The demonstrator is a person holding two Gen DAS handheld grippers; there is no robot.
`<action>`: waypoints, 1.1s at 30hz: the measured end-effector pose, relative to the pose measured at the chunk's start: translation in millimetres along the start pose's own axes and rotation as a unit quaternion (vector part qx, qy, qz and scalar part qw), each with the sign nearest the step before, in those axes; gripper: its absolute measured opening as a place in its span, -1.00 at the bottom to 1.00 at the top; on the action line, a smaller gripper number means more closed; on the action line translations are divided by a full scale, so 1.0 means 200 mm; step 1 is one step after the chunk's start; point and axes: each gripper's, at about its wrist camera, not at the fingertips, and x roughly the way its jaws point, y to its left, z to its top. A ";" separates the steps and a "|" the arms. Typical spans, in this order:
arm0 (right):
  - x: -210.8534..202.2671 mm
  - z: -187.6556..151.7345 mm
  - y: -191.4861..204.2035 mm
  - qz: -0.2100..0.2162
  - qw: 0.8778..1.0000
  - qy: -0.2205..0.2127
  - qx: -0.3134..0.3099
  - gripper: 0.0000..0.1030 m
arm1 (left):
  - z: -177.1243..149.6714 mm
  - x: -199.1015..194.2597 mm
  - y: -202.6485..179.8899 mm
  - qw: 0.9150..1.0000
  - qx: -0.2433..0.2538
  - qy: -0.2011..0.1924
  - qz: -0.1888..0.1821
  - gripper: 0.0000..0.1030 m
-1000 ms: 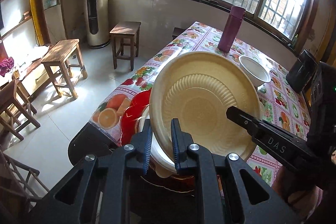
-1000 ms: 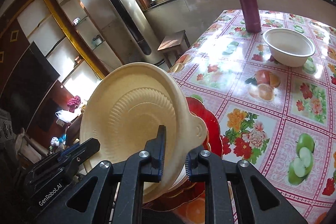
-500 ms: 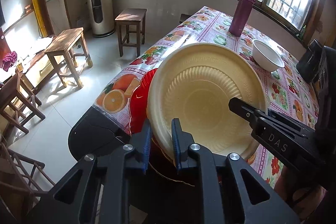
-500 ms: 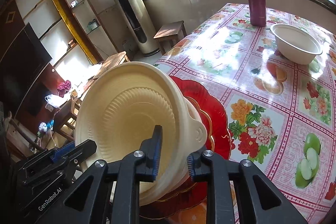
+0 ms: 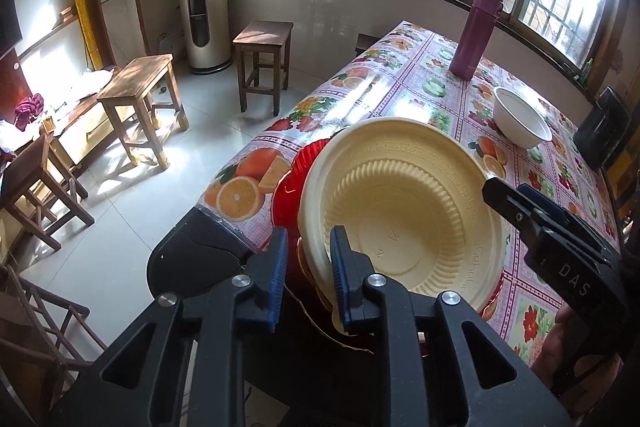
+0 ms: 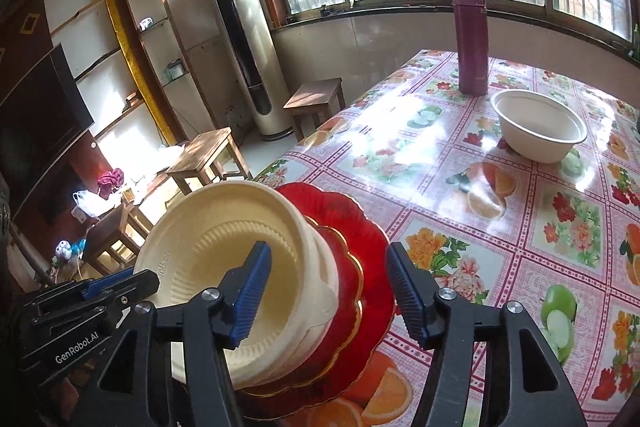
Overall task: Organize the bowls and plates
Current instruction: 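Lower the beige bowl onto the stack and open the left gripper, then move the left gripper to the rim of the white bowl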
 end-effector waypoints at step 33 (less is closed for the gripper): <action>-0.37 0.01 -1.20 -0.088 0.970 -0.094 0.208 0.45 | 0.14 -0.15 -1.13 0.968 0.199 -0.148 0.034 0.64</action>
